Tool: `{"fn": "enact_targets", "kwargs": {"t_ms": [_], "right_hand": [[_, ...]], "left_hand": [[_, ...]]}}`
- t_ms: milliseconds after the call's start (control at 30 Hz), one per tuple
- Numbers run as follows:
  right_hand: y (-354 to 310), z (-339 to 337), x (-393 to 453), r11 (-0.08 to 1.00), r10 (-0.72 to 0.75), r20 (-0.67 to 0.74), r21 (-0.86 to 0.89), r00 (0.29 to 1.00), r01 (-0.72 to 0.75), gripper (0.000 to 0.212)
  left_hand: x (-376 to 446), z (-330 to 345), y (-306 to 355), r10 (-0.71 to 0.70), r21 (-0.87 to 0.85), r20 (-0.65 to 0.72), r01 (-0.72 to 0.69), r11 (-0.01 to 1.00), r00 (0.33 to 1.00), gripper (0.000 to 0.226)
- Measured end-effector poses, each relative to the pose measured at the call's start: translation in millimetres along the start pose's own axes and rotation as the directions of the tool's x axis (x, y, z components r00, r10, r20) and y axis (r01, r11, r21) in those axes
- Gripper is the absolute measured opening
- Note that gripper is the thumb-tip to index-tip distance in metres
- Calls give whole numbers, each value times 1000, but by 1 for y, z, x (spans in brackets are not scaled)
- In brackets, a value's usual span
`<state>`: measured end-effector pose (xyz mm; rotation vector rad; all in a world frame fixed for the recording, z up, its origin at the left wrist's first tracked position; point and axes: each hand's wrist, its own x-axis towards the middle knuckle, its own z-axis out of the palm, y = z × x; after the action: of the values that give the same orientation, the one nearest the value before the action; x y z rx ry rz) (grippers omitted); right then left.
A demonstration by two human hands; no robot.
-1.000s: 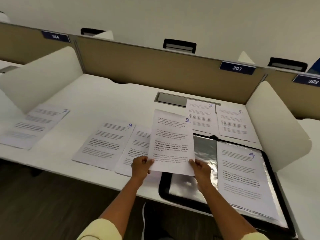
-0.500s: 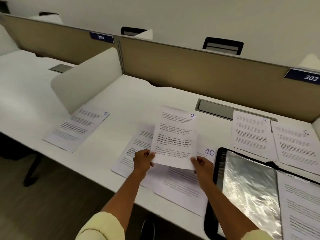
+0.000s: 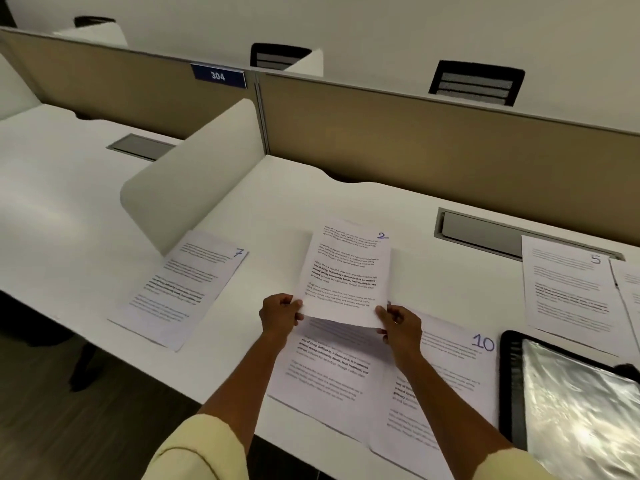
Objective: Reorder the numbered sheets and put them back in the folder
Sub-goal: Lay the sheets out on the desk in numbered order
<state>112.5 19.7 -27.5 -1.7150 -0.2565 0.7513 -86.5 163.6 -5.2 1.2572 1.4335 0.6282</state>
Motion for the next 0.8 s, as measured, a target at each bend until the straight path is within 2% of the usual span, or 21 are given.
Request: {"fn": "enact_targets", "kwargs": {"t_ms": [133, 300, 533, 667, 800], "right_hand": [[-11, 24, 12, 1000, 21, 35, 18, 999, -21, 32], [-22, 55, 37, 998, 31, 26, 58, 999, -32, 37], [-39, 114, 65, 998, 5, -139, -61, 990, -14, 33], [-45, 154, 83, 993, -1, -223, -114, 975, -25, 23], [-52, 186, 98, 992, -8, -280, -123, 960, -28, 18]], "left_hand": [[32, -9, 9, 24, -4, -8, -24, 1000, 1000, 5], [82, -18, 22, 27, -14, 12, -26, 1000, 1000, 4], [157, -31, 39, -6, -21, 97, 8, 1000, 995, 13], [203, -40, 46, -12, 21, 150, 9, 1000, 989, 5], [238, -44, 57, -21, 41, 151, 15, 999, 988, 6]]}}
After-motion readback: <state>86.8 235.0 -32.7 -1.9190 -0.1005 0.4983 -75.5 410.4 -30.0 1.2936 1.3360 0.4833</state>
